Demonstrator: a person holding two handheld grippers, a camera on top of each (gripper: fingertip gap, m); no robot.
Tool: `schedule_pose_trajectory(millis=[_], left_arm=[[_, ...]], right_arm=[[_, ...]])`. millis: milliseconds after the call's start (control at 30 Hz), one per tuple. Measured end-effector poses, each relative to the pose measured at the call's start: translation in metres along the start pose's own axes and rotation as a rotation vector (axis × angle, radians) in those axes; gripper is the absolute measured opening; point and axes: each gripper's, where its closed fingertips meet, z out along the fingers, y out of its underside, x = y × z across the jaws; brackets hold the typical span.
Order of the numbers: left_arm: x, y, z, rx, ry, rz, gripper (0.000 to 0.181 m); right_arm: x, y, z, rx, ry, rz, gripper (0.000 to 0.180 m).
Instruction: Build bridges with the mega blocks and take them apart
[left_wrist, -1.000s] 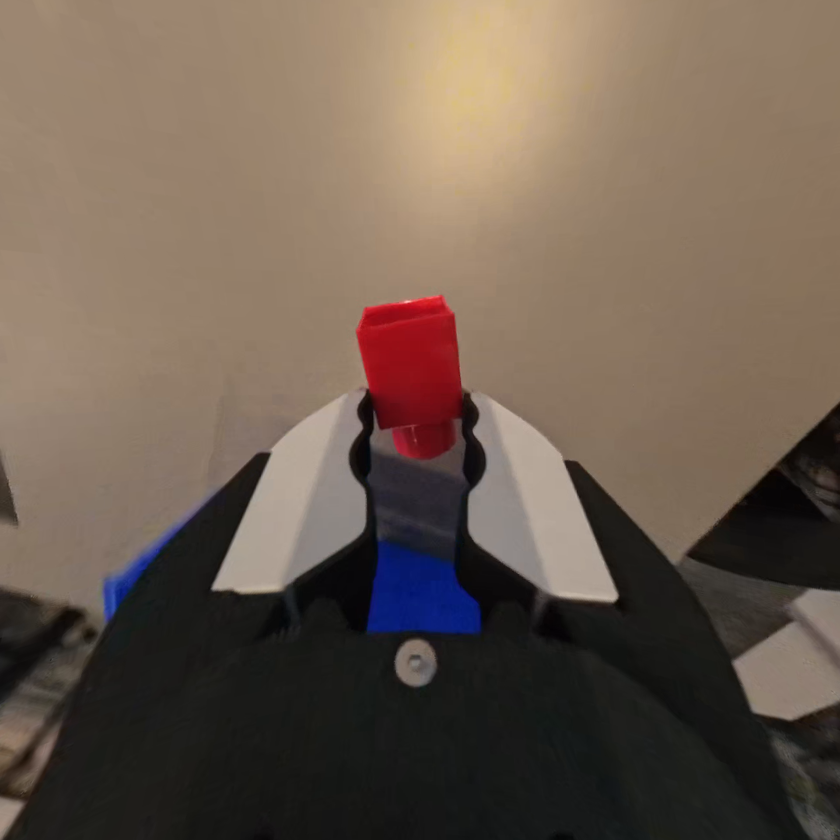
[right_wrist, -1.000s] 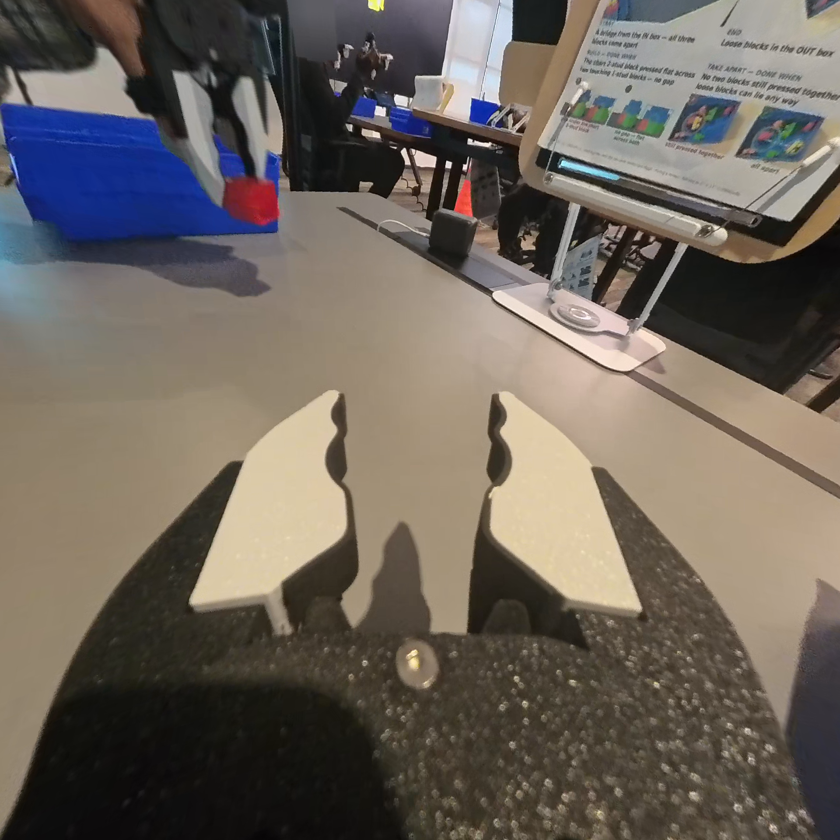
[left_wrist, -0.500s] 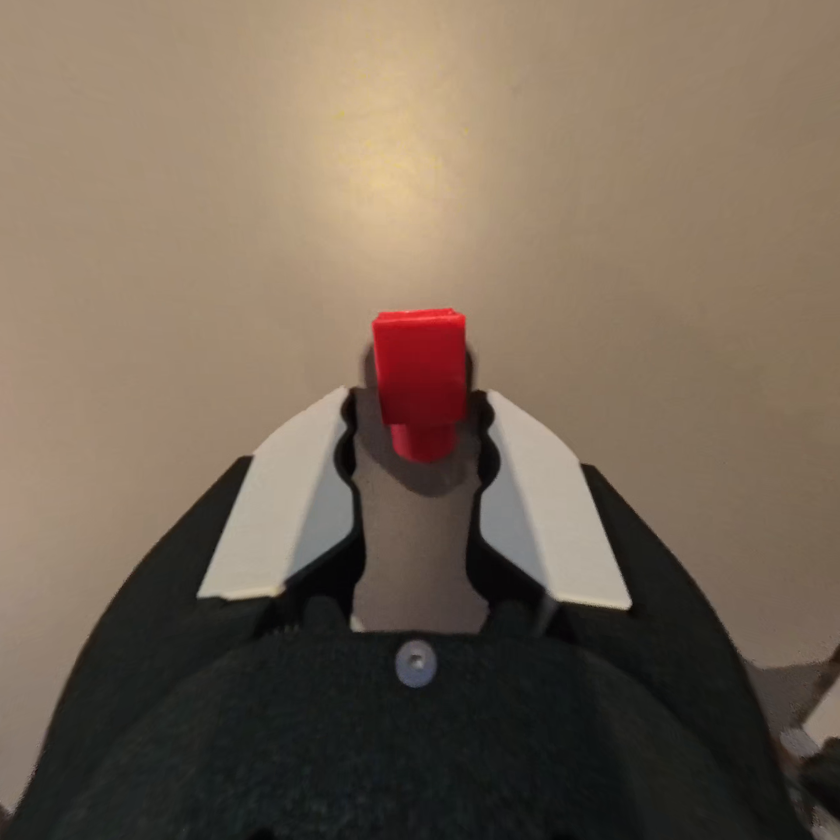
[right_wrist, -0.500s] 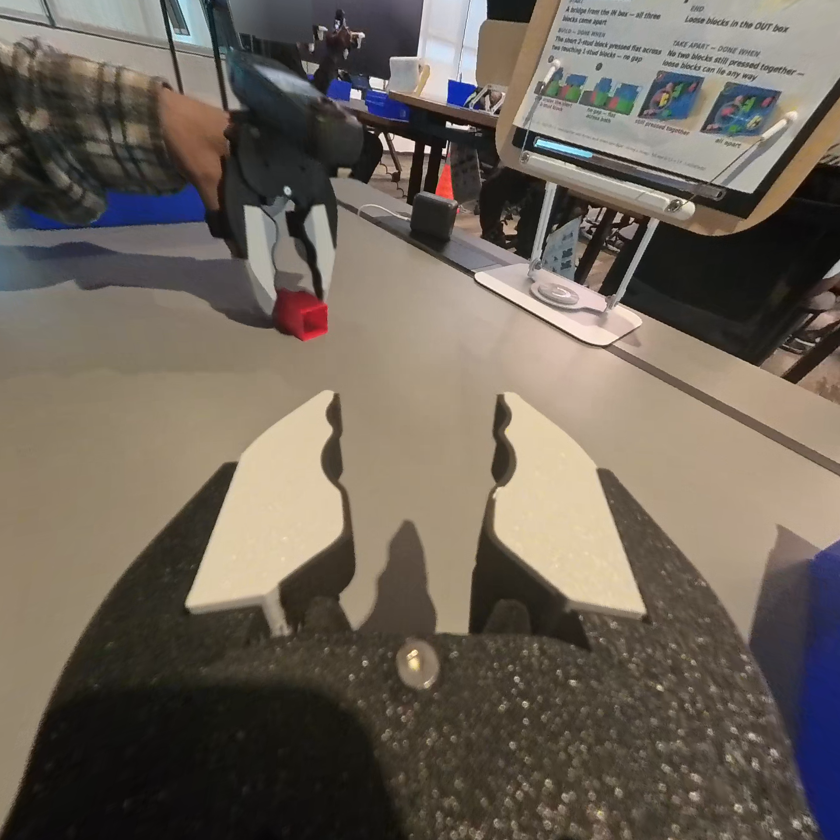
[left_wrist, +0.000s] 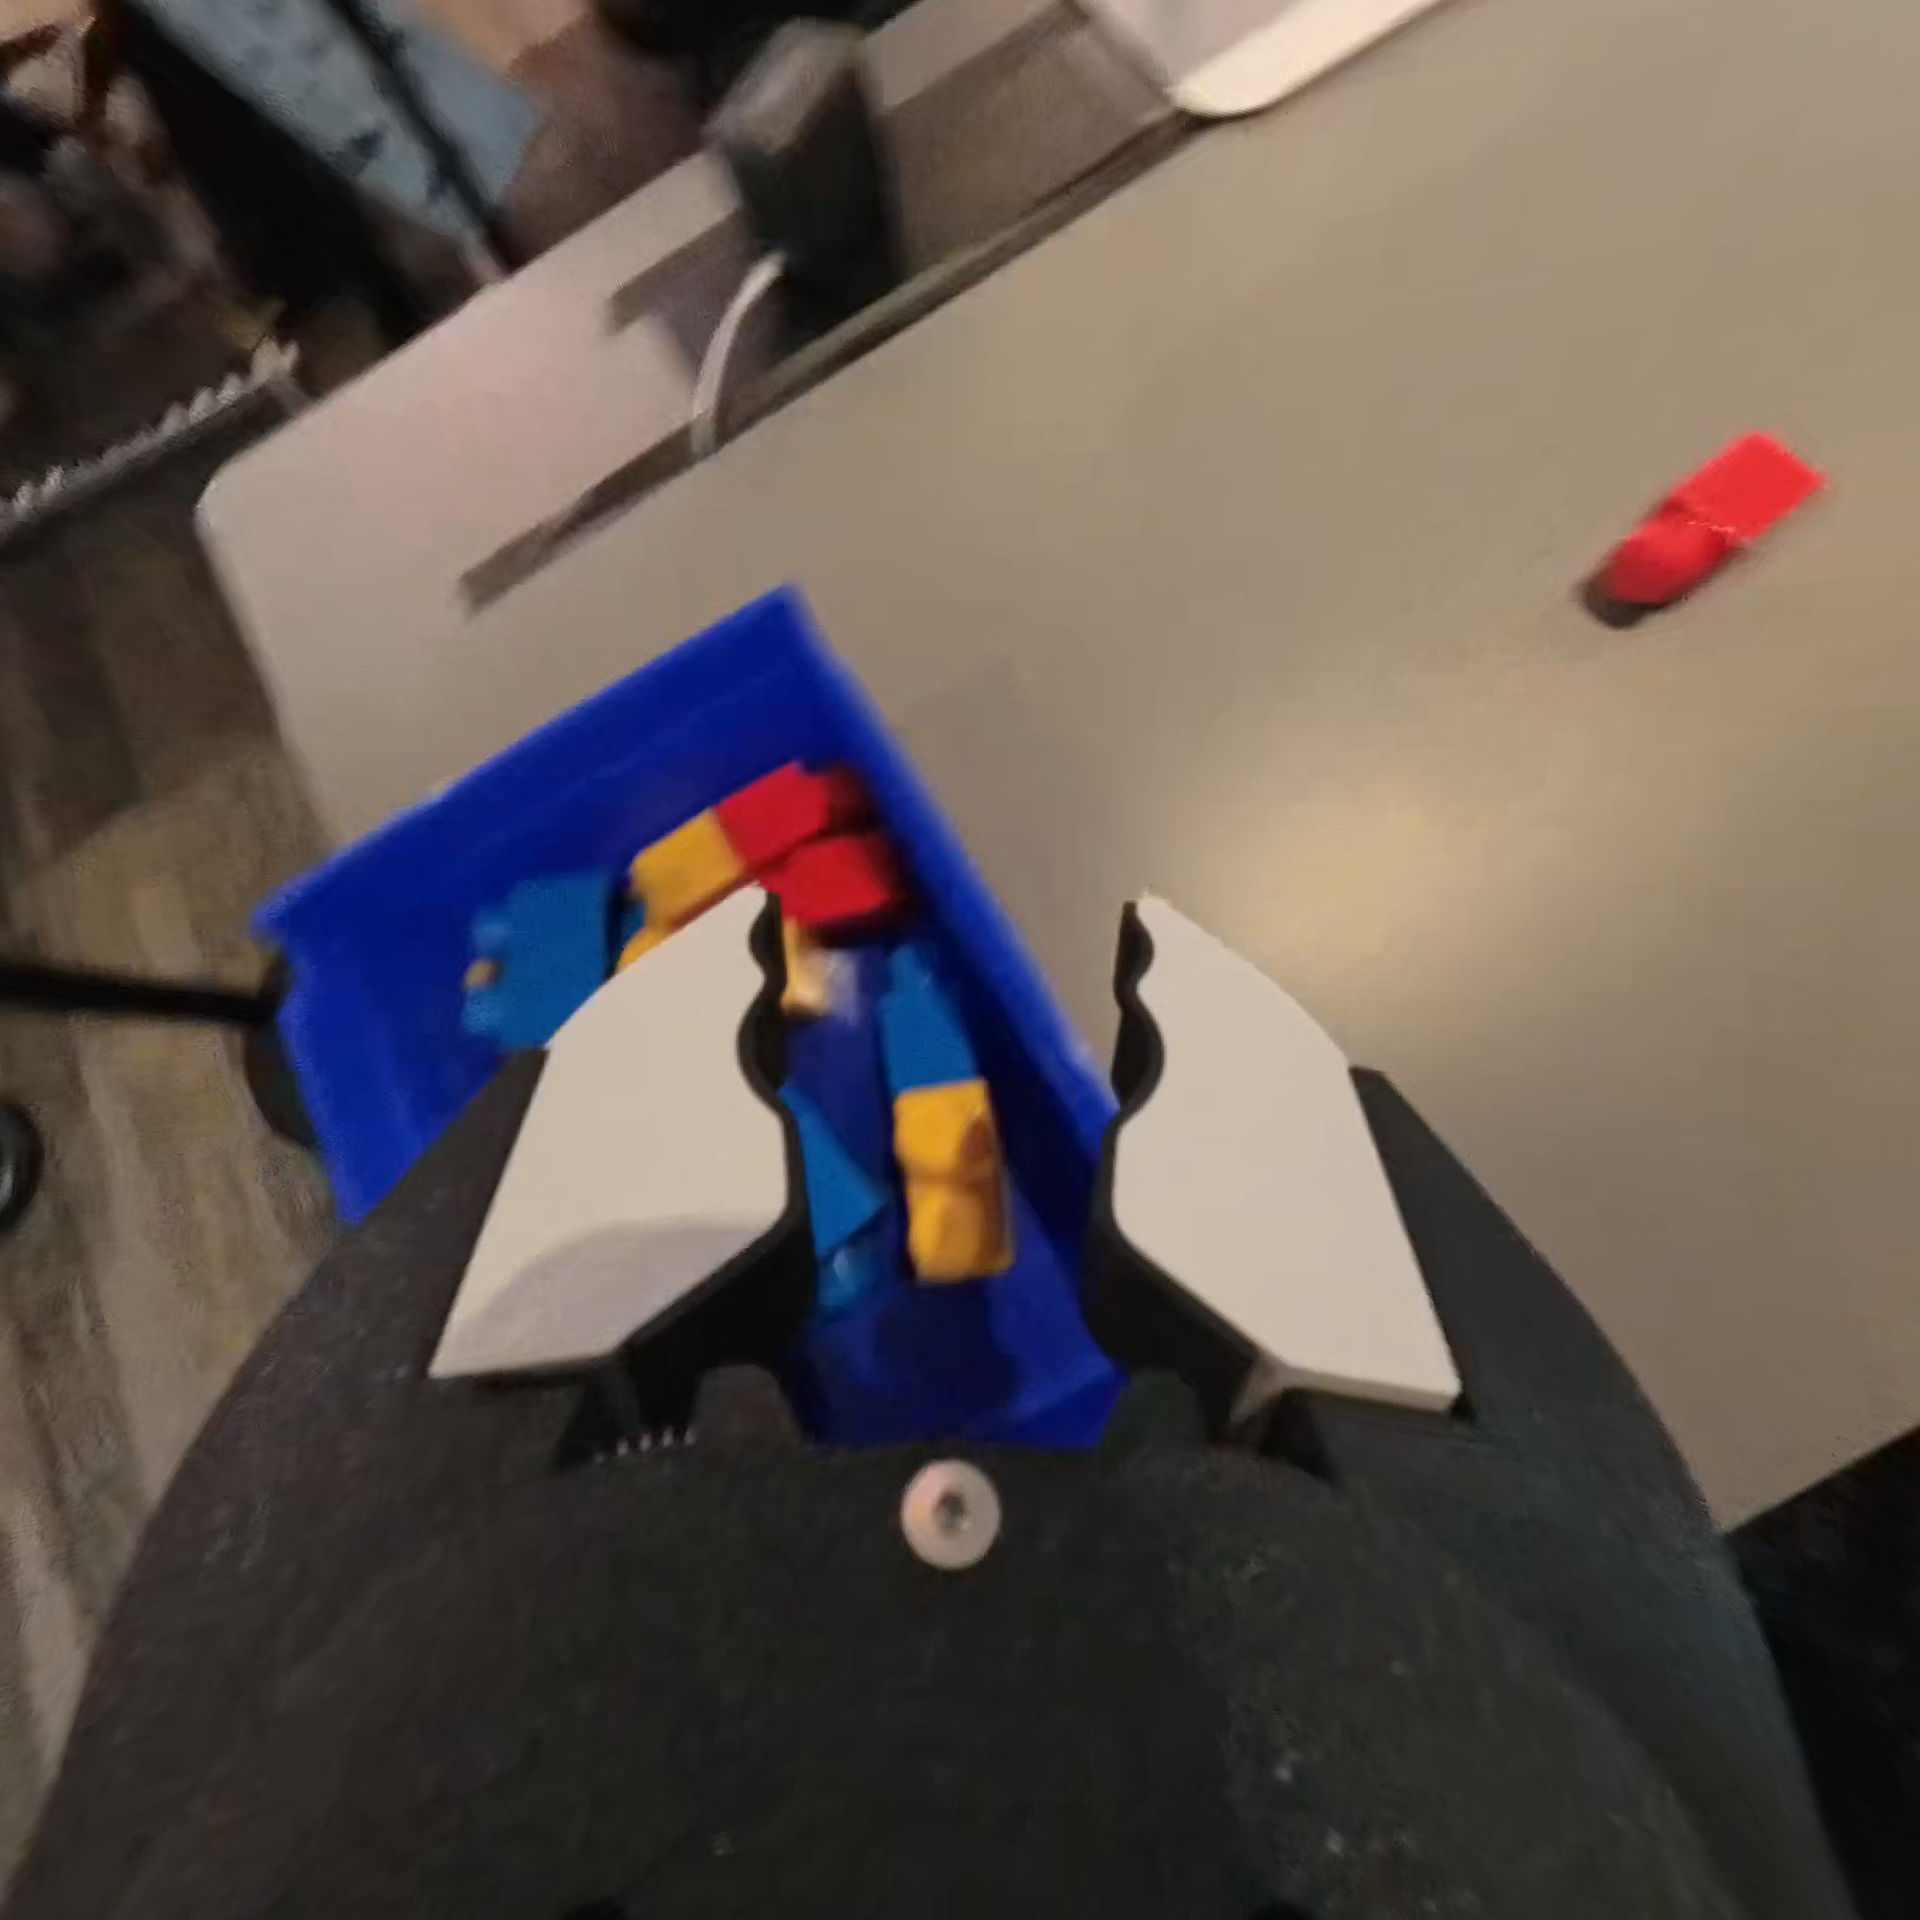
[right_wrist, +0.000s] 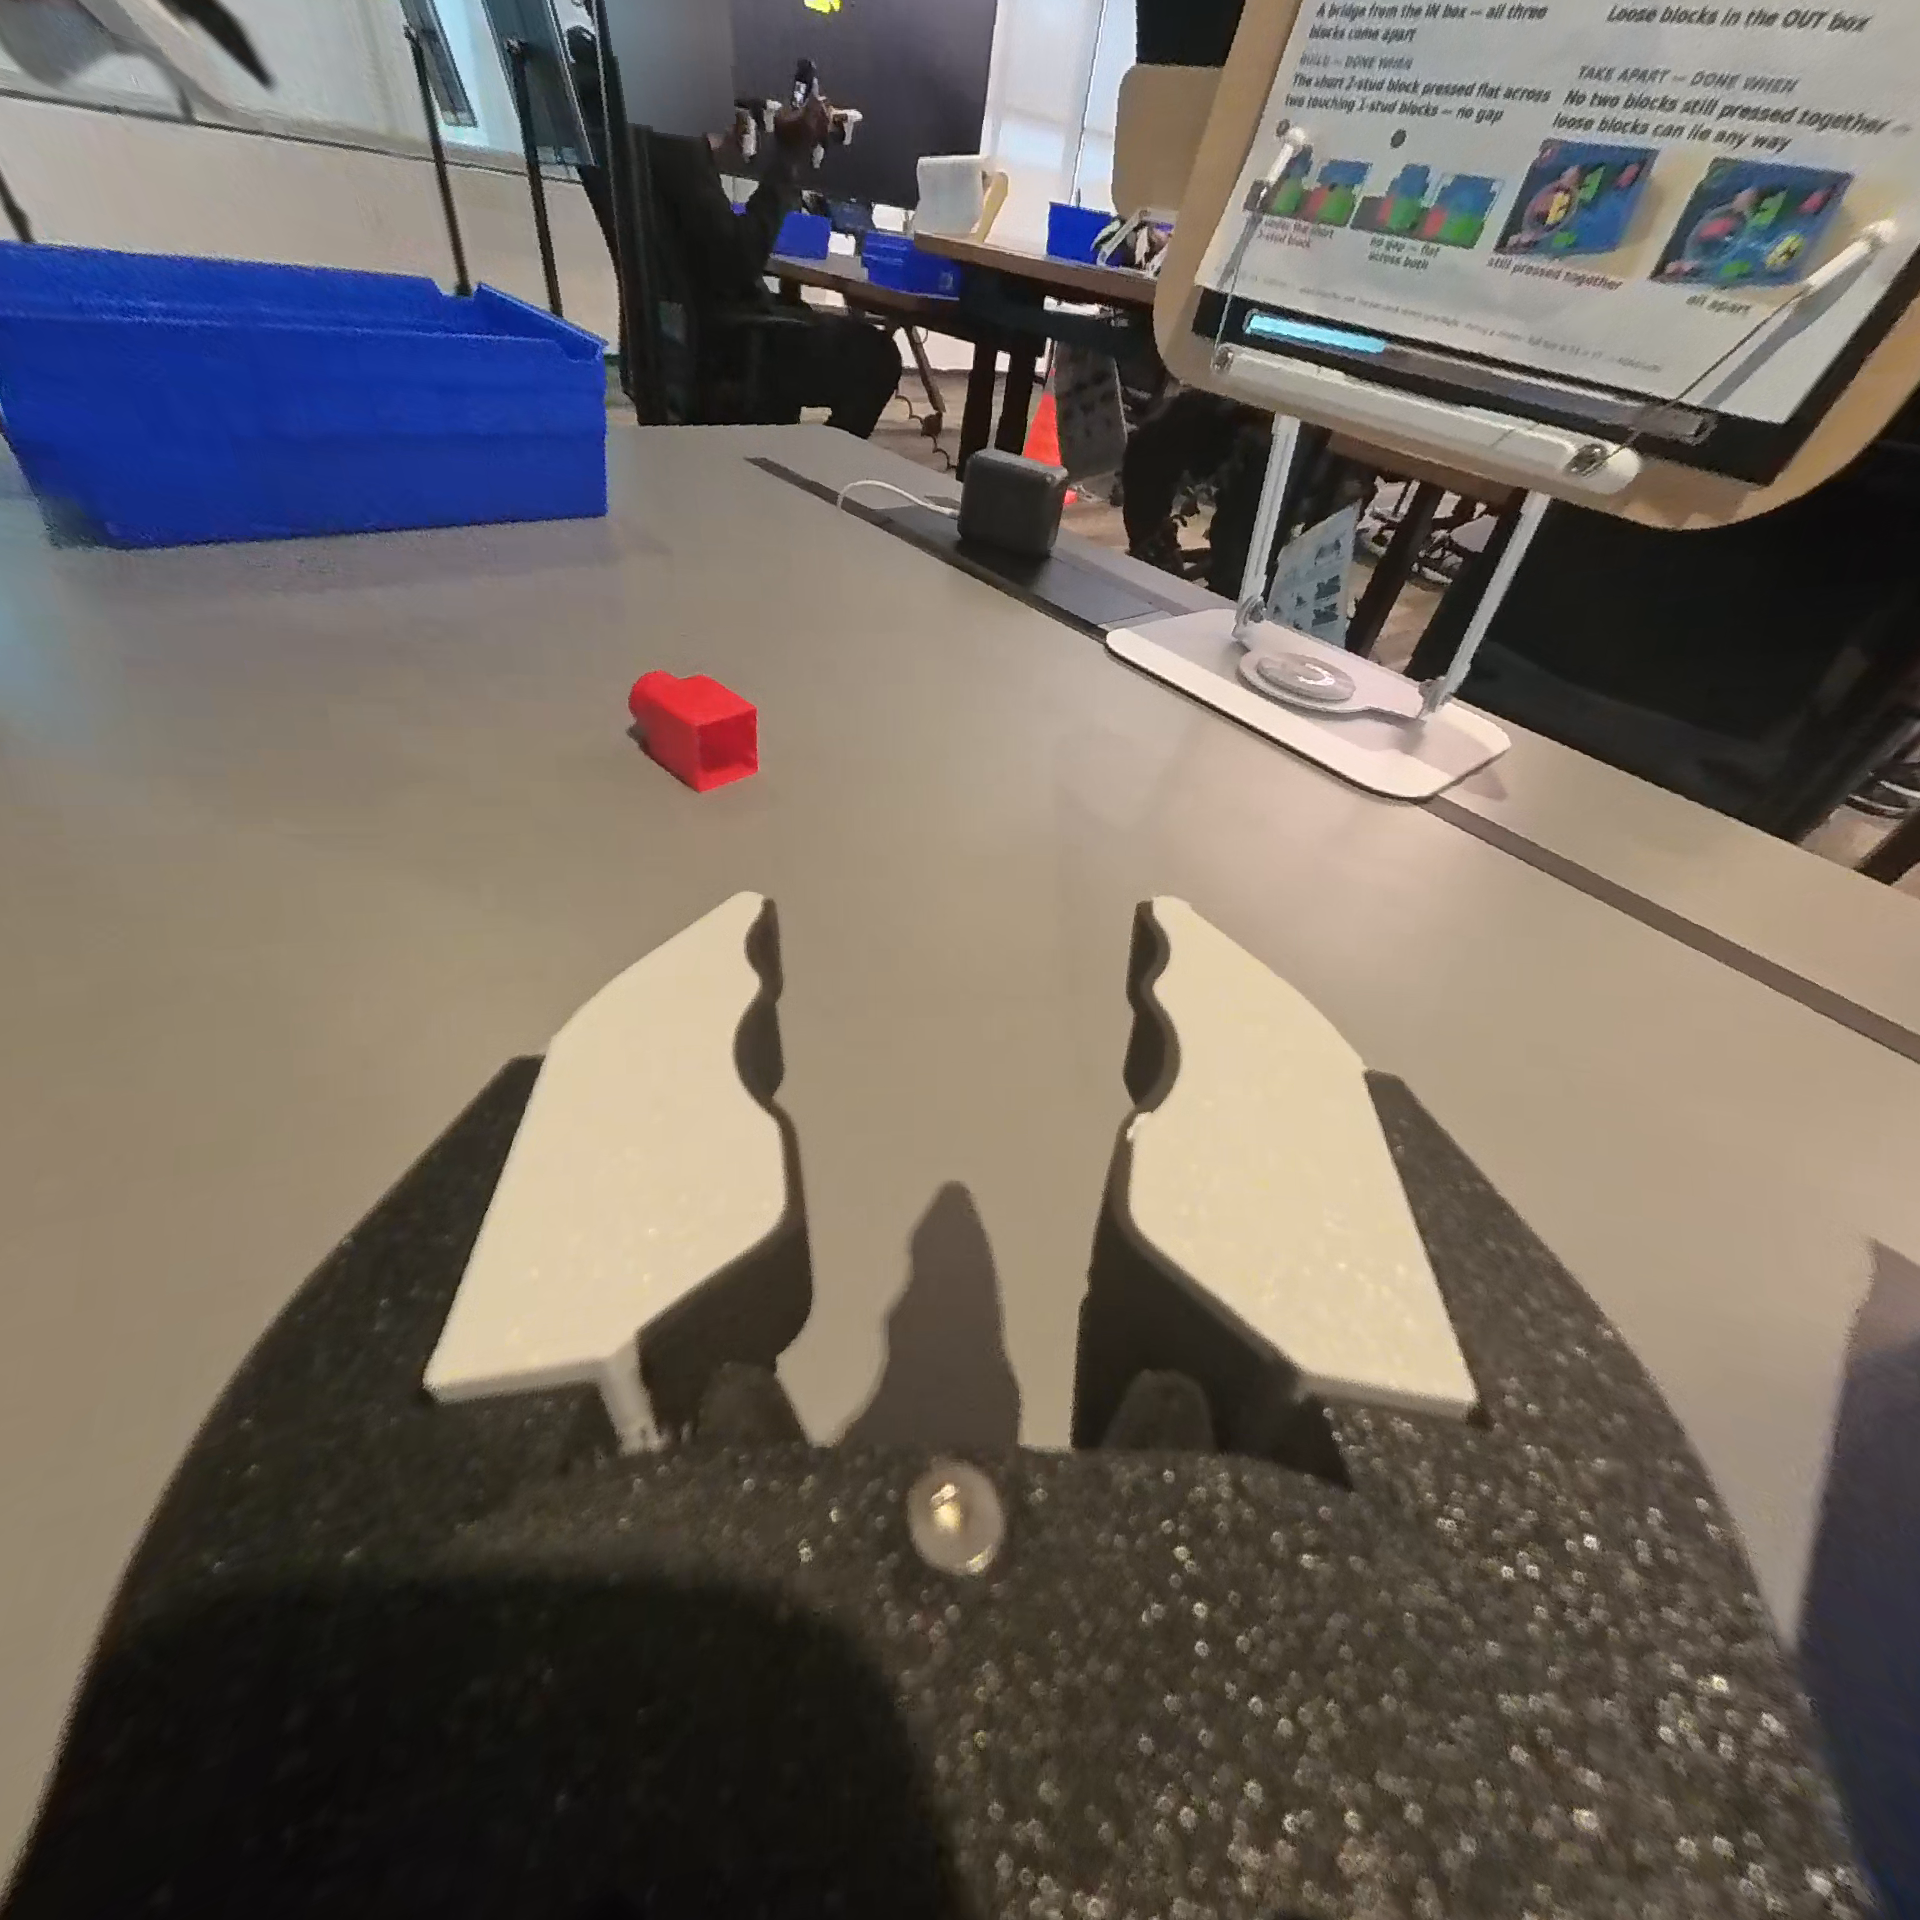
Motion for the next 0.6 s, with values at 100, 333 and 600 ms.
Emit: schedule_pose_trajectory(millis=[100, 333, 600], left_arm=[[-0.045, 0.039, -0.013, -0.005, -0.070, -0.165, 0.058], [-0.069, 0.068, 0.039, -0.159, -0.072, -0.183, 0.057], [-0.046, 0.043, 0.106, -0.236, 0.156, 0.089, 0.050]], right_arm=[[-0.003, -0.001, 0.010, 0.000, -0.025, 0.003, 0.064], [-0.017, -0.013, 0.028, -0.021, -0.075, -0.035, 0.064], [-0.026, -0.030, 0.041, -0.043, -0.100, -0.058, 0.064]])
